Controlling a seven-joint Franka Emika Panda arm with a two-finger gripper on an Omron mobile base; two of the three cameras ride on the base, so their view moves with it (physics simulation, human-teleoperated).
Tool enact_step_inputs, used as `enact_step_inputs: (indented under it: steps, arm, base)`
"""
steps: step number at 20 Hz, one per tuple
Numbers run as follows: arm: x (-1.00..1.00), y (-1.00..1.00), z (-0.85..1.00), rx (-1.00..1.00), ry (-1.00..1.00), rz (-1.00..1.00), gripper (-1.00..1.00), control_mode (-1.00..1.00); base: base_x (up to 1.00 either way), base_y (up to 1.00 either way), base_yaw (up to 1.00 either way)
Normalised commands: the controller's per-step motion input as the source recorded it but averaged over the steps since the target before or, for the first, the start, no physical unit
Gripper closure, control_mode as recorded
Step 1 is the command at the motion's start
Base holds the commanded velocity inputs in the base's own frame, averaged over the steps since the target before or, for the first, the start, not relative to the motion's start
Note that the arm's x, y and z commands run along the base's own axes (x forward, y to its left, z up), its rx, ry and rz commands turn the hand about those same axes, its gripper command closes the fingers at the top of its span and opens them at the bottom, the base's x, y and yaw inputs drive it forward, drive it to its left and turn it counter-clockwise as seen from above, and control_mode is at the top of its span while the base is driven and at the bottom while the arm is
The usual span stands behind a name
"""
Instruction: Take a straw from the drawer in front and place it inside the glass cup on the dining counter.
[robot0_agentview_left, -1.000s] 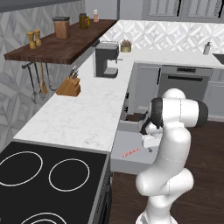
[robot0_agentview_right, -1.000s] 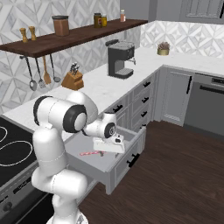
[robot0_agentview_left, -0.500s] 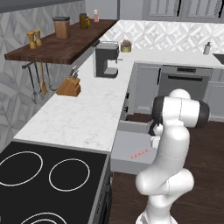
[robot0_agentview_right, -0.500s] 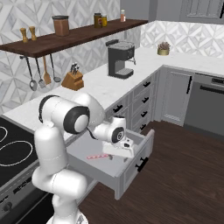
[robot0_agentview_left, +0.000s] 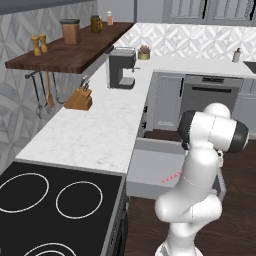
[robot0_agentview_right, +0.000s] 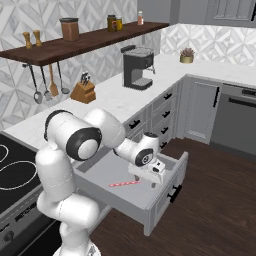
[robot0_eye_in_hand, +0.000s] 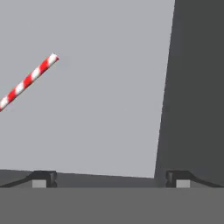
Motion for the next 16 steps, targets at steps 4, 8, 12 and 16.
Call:
enact_step_inputs:
  steps: [4,8,12,16]
  arm:
    - [0.00,0.86,0.21,0.00,-0.12,-0.15,-1.00,-1.00]
    - [0.09,0.69,-0.01,0.00,-0.01,-0.18,-1.00,-1.00]
    - [0.26,0.18,-0.11,0.00,0.00,-0.20,-1.00,-1.00]
    - [0.23,0.00,-0.17,-0.03,0.00,-0.22,-1.00,-1.00]
  base:
    - [0.00,0.00,0.00]
    - [0.00,0.00,0.00]
    - [0.00,0.00,0.00]
    - [0.00,0.00,0.00]
